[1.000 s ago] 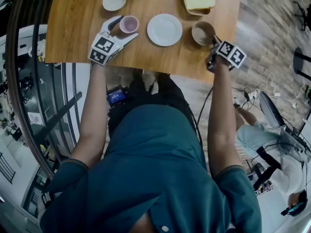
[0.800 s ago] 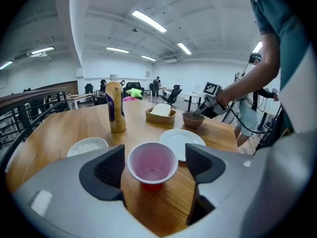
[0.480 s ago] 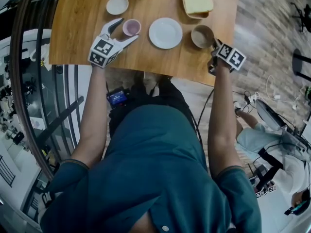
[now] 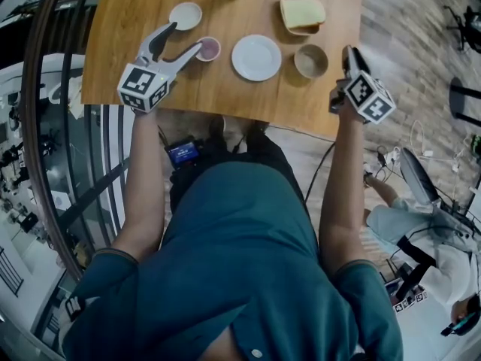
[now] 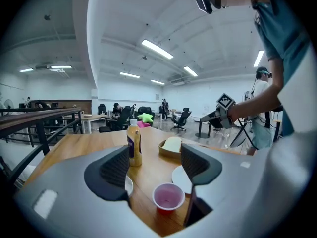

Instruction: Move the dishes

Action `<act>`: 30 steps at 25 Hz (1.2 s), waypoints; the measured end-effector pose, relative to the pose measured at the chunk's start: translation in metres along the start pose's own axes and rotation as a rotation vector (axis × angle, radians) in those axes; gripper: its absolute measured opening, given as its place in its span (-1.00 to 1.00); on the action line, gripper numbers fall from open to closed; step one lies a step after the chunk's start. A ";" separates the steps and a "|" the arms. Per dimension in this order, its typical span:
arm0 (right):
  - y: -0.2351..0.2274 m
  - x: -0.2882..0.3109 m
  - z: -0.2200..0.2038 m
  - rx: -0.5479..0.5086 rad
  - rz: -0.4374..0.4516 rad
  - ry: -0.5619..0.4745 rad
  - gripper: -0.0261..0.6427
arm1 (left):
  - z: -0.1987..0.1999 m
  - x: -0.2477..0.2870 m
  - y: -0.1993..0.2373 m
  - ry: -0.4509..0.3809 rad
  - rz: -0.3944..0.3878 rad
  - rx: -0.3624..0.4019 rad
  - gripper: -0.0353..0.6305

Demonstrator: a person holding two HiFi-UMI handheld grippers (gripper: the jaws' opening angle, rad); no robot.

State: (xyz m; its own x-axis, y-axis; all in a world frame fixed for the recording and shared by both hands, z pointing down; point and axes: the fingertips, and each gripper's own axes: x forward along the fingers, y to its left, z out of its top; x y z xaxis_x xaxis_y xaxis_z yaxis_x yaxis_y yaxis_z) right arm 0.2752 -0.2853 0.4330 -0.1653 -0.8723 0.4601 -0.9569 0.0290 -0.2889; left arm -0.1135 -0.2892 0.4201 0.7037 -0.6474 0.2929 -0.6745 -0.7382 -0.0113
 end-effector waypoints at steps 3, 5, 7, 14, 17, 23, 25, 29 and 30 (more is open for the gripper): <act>0.053 -0.012 0.037 -0.082 0.146 -0.107 -0.69 | 0.030 -0.012 0.006 -0.082 0.008 -0.025 0.01; 0.084 -0.028 0.052 -0.133 0.240 -0.166 -0.69 | 0.047 -0.021 0.001 -0.136 -0.001 -0.062 -0.01; 0.111 -0.044 0.065 -0.185 0.321 -0.204 -0.70 | 0.067 -0.027 -0.008 -0.183 -0.017 -0.094 -0.03; 0.192 -0.077 0.096 -0.287 0.477 -0.247 -0.71 | 0.116 -0.042 -0.021 -0.263 -0.049 -0.052 -0.07; 0.217 -0.085 0.104 -0.315 0.510 -0.258 -0.71 | 0.131 -0.048 -0.020 -0.286 -0.056 -0.035 -0.08; 0.237 -0.111 0.107 -0.343 0.533 -0.275 -0.72 | 0.150 -0.064 -0.037 -0.322 -0.072 0.011 -0.09; 0.240 -0.114 0.103 -0.350 0.532 -0.276 -0.72 | 0.149 -0.067 -0.040 -0.331 -0.075 0.021 -0.09; 0.235 -0.125 0.092 -0.360 0.512 -0.280 -0.73 | 0.147 -0.068 -0.053 -0.353 -0.098 0.037 -0.09; 0.234 -0.128 0.090 -0.363 0.506 -0.281 -0.73 | 0.147 -0.067 -0.056 -0.357 -0.105 0.041 -0.09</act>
State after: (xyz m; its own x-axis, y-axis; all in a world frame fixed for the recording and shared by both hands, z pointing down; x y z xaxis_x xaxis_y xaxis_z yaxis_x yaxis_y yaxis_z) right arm 0.0939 -0.2108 0.2305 -0.5919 -0.8007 0.0926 -0.8059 0.5854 -0.0888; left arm -0.0905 -0.2322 0.2606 0.8072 -0.5876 -0.0572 -0.5899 -0.8065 -0.0391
